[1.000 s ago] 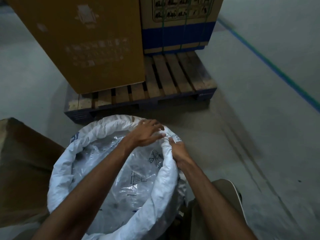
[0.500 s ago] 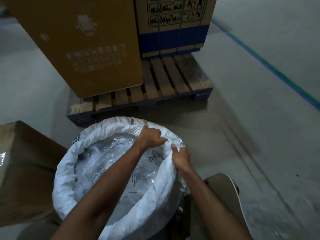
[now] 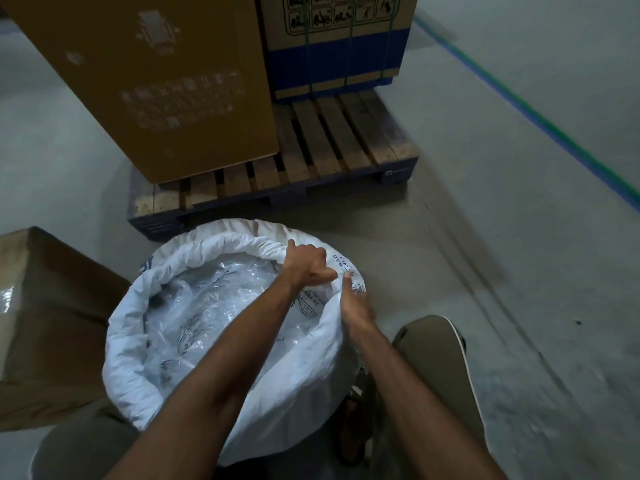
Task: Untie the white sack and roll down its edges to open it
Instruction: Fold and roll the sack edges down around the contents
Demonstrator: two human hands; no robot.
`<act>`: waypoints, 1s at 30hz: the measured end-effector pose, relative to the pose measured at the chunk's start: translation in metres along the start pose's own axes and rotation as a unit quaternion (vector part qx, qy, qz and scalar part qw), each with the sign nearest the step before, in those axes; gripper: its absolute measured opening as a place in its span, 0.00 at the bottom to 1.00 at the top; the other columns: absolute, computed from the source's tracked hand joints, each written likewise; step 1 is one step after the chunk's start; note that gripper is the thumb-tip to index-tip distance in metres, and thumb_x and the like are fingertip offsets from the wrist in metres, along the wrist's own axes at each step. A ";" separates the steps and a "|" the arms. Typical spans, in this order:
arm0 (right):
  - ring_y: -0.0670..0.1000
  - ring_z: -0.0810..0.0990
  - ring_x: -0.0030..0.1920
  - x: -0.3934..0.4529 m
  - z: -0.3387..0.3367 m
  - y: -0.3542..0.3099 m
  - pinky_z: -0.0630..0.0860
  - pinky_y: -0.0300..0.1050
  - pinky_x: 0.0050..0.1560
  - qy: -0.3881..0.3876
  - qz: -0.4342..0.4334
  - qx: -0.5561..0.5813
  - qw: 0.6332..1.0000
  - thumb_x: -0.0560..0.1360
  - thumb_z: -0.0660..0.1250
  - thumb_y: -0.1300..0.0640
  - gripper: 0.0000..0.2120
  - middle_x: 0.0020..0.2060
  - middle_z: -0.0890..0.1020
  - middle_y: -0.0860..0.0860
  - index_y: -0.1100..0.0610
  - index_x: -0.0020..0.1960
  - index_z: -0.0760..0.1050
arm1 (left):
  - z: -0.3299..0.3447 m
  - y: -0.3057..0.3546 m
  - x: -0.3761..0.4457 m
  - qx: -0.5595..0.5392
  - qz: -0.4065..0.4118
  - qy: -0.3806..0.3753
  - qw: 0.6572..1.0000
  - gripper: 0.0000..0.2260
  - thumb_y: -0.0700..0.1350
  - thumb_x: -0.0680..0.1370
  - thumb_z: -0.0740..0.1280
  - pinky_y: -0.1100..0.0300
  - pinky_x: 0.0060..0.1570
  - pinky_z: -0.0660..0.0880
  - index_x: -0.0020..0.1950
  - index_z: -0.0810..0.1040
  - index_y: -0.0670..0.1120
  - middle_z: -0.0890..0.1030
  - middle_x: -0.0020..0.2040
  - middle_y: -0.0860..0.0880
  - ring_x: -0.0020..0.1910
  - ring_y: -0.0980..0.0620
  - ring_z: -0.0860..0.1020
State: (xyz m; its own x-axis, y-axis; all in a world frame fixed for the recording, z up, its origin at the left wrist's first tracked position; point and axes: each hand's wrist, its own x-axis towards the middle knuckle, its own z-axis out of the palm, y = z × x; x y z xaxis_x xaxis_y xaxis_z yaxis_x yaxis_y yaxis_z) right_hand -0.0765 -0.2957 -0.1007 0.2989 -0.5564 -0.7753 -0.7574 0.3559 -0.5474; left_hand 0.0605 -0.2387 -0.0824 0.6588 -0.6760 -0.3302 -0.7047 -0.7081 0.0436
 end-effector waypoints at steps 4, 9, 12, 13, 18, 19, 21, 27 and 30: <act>0.64 0.75 0.69 -0.043 -0.002 0.033 0.73 0.56 0.69 0.028 0.006 0.045 0.999 0.76 0.65 0.32 0.41 0.70 0.74 0.62 0.62 0.75 0.68 | 0.007 0.002 -0.010 -0.003 0.009 0.022 1.000 0.25 0.63 0.78 0.60 0.40 0.71 0.58 0.63 0.80 0.47 0.83 0.60 0.45 0.63 0.44 0.77; 0.63 0.78 0.66 -0.035 -0.014 0.033 0.76 0.50 0.58 -0.016 0.039 0.184 0.982 0.79 0.71 0.48 0.30 0.67 0.77 0.63 0.69 0.70 0.71 | 0.017 -0.004 -0.079 -0.191 0.040 0.125 0.973 0.26 0.59 0.82 0.62 0.44 0.76 0.57 0.77 0.68 0.47 0.67 0.76 0.44 0.76 0.43 0.62; 0.62 0.78 0.64 -0.023 -0.014 0.041 0.76 0.53 0.63 -0.109 0.040 0.257 0.959 0.85 0.59 0.49 0.19 0.65 0.78 0.62 0.65 0.60 0.76 | 0.031 0.000 -0.149 -0.300 0.037 0.117 0.946 0.29 0.62 0.78 0.65 0.49 0.69 0.65 0.75 0.68 0.50 0.70 0.70 0.44 0.69 0.45 0.66; 0.63 0.77 0.64 -0.023 -0.015 0.044 0.75 0.56 0.64 -0.127 0.042 0.289 0.948 0.86 0.56 0.52 0.17 0.65 0.78 0.64 0.64 0.58 0.76 | 0.036 0.001 -0.169 -0.311 0.034 0.090 0.946 0.30 0.63 0.76 0.67 0.52 0.64 0.69 0.75 0.70 0.50 0.73 0.66 0.45 0.64 0.48 0.70; 0.63 0.81 0.52 -0.061 -0.026 0.055 0.79 0.55 0.50 -0.153 0.014 0.323 0.934 0.81 0.61 0.48 0.21 0.52 0.83 0.62 0.62 0.65 0.78 | 0.057 0.018 -0.229 -0.293 0.041 0.064 0.953 0.14 0.57 0.66 0.71 0.53 0.38 0.72 0.40 0.77 0.47 0.76 0.36 0.51 0.36 0.49 0.75; 0.63 0.82 0.52 -0.062 -0.025 0.058 0.79 0.55 0.50 -0.154 0.010 0.308 0.939 0.79 0.64 0.43 0.24 0.51 0.84 0.62 0.62 0.63 0.78 | 0.061 0.023 -0.233 -0.291 0.039 0.087 0.952 0.11 0.53 0.66 0.69 0.52 0.36 0.70 0.36 0.72 0.48 0.73 0.34 0.51 0.35 0.46 0.75; 0.61 0.84 0.52 -0.050 -0.017 0.072 0.82 0.55 0.51 -0.119 -0.022 0.256 0.959 0.64 0.76 0.31 0.42 0.53 0.85 0.60 0.63 0.64 0.78 | 0.065 0.034 -0.235 -0.265 0.054 0.117 0.956 0.09 0.47 0.67 0.68 0.51 0.35 0.69 0.36 0.69 0.48 0.71 0.35 0.48 0.37 0.39 0.76; 0.51 0.79 0.34 -0.088 -0.033 0.110 0.75 0.39 0.24 -0.075 -0.057 0.191 0.977 0.70 0.80 0.45 0.25 0.42 0.81 0.52 0.56 0.59 0.75 | 0.089 0.061 -0.255 -0.085 0.140 0.191 0.968 0.15 0.31 0.60 0.70 0.56 0.24 0.65 0.43 0.73 0.42 0.74 0.37 0.43 0.32 0.41 0.76; 0.49 0.76 0.27 -0.095 -0.033 0.116 0.71 0.39 0.23 -0.108 -0.097 0.148 0.978 0.64 0.82 0.39 0.32 0.33 0.79 0.51 0.51 0.62 0.75 | 0.105 0.061 -0.271 -0.033 0.153 0.273 0.949 0.11 0.31 0.63 0.66 0.54 0.26 0.69 0.42 0.75 0.40 0.74 0.36 0.43 0.32 0.42 0.75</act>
State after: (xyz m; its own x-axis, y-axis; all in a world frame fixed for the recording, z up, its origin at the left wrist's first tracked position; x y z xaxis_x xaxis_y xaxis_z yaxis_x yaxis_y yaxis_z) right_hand -0.2121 -0.2261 -0.0806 0.5609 -0.4746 -0.6783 -0.4822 0.4787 -0.7337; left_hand -0.1880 -0.0773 -0.0889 0.4769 -0.8443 0.2445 -0.8790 -0.4604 0.1244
